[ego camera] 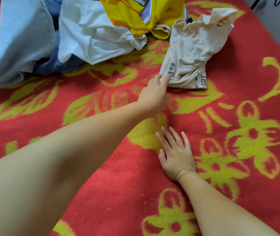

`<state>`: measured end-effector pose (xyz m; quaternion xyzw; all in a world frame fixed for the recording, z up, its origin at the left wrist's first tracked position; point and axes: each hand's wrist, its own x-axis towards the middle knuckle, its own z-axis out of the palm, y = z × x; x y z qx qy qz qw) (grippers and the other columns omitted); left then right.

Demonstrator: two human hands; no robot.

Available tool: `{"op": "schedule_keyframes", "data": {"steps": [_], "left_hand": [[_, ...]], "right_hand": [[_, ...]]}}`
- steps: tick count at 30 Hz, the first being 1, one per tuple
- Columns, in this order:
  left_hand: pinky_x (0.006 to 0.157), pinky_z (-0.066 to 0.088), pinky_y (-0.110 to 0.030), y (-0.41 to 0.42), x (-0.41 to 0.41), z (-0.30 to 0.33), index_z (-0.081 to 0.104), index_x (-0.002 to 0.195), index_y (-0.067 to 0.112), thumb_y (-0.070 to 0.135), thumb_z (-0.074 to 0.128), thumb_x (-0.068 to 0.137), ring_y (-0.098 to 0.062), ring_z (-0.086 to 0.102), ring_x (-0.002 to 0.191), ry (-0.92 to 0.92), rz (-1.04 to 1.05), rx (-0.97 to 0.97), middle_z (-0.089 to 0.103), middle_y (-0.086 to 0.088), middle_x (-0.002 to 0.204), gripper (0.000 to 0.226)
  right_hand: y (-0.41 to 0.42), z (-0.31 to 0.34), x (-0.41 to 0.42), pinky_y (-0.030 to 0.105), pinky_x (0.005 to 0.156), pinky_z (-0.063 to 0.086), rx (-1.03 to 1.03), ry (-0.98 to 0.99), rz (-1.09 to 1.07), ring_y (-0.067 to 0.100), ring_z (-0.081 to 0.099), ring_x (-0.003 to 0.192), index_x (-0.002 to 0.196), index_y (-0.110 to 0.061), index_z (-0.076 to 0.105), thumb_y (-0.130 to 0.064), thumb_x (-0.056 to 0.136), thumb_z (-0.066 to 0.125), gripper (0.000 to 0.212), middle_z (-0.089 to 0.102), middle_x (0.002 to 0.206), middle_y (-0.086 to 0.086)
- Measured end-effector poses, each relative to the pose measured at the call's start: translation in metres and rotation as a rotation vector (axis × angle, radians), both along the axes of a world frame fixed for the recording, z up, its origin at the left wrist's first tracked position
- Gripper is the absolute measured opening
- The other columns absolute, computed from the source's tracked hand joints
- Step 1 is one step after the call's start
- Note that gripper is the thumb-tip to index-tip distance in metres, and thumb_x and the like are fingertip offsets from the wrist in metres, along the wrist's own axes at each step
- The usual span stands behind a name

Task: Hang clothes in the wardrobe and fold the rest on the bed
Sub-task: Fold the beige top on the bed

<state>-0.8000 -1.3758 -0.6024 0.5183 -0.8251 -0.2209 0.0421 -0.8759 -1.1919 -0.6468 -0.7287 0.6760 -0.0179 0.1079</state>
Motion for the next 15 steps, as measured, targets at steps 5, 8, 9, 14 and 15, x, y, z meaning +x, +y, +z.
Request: {"op": "schedule_keyframes", "data": {"steps": [5,8,9,14,15], "left_hand": [[0.093,0.044,-0.039,-0.03,-0.023,-0.005,0.047,0.131,0.015,0.026,0.05,0.094,-0.028,0.047,0.124,-0.084,-0.014,0.047,0.047,-0.006,0.138,0.039],[0.068,0.038,-0.034,-0.047,-0.034,-0.004,0.063,0.102,0.012,0.023,0.047,0.094,-0.03,0.057,0.094,-0.056,0.141,-0.057,0.063,-0.009,0.106,0.021],[0.066,0.036,-0.033,-0.05,-0.034,-0.003,0.064,0.097,0.01,0.023,0.046,0.095,-0.029,0.056,0.089,-0.019,0.181,-0.037,0.064,-0.01,0.1,0.022],[0.064,0.03,-0.033,-0.009,-0.011,0.023,0.054,0.078,0.005,0.014,0.047,0.097,-0.025,0.049,0.075,0.275,0.13,0.096,0.056,-0.01,0.076,0.022],[0.059,0.026,-0.031,0.009,0.001,0.03,0.049,0.074,0.009,0.014,0.047,0.097,-0.021,0.044,0.069,0.306,0.113,0.138,0.049,-0.003,0.069,0.024]], "right_hand": [[0.0,-0.004,-0.002,0.047,0.111,0.017,-0.023,-0.054,0.007,0.024,0.042,0.136,0.135,-0.02,0.055,-0.033,0.085,0.035,0.055,0.046,0.146,0.002],[0.001,-0.009,-0.004,0.047,0.112,0.016,-0.029,-0.054,0.012,0.022,0.039,0.138,0.136,-0.021,0.053,-0.034,0.086,0.035,0.055,0.043,0.148,0.001],[0.001,-0.01,-0.005,0.047,0.112,0.016,-0.029,-0.05,0.015,0.022,0.038,0.138,0.137,-0.022,0.052,-0.034,0.086,0.035,0.055,0.043,0.148,0.0],[0.002,-0.014,-0.012,0.047,0.111,0.017,-0.033,-0.035,0.025,0.022,0.041,0.136,0.136,-0.022,0.054,-0.035,0.085,0.035,0.056,0.045,0.147,0.0],[0.001,-0.013,-0.012,0.047,0.11,0.018,-0.03,-0.027,0.022,0.023,0.043,0.135,0.135,-0.021,0.054,-0.035,0.084,0.035,0.056,0.047,0.146,0.001]]}}
